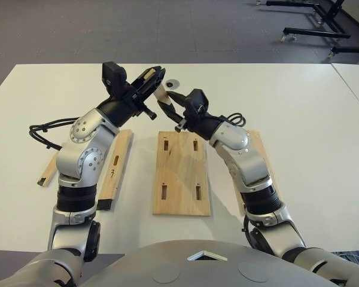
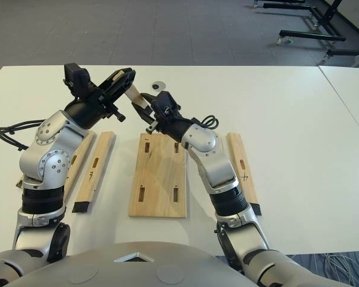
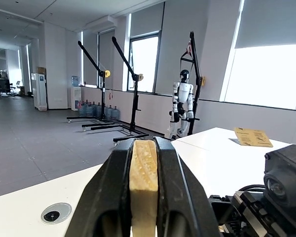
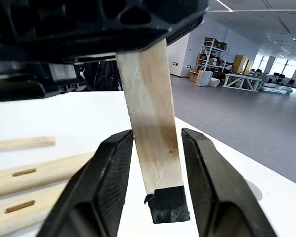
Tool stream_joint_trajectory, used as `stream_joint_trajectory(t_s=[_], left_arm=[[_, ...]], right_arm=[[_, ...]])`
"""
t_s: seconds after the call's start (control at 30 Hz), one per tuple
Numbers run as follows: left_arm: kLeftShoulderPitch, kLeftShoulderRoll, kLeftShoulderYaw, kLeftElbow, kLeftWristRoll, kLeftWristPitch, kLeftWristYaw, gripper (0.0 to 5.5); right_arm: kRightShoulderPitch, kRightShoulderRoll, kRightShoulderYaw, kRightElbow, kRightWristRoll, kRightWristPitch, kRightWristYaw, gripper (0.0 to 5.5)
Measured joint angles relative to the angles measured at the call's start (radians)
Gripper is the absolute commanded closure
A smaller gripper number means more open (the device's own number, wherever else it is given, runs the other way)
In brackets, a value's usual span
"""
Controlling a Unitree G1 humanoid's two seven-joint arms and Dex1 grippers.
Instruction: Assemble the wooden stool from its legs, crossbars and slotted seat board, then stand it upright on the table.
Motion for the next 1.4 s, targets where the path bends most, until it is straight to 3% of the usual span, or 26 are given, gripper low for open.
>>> stream_joint_trajectory(t_s=[0.2, 0.37, 0.5, 0.7, 1.4], left_arm=[[-0.029, 0.043, 0.050, 0.042, 0.103, -0.040, 0.055, 5.12], [0.030, 0.074, 0.131, -0.067, 0.083, 0.004, 0.100, 5.12], [0.236, 0.084, 0.213, -0.196, 0.029, 0.063, 0.121, 5.12], [0.331, 0.102, 0.261, -0.204, 0.072, 0.025, 0.149, 5.12], [0.642, 0.067, 0.324, -0.214, 0.165, -0.152, 0.160, 5.12]], right_arm=[[0.095, -0.150, -0.131, -0.229, 0.332, 0.177, 0.199, 2.02], [0.082, -0.173, -0.335, -0.199, 0.385, 0.189, 0.062, 1.29], [0.086, -0.144, -0.414, -0.159, 0.321, 0.149, -0.104, 1.29], [0.101, -0.082, -0.402, -0.133, 0.216, 0.082, -0.259, 1.29], [0.168, -0.049, -0.394, -0.135, 0.131, 0.030, -0.364, 1.29]])
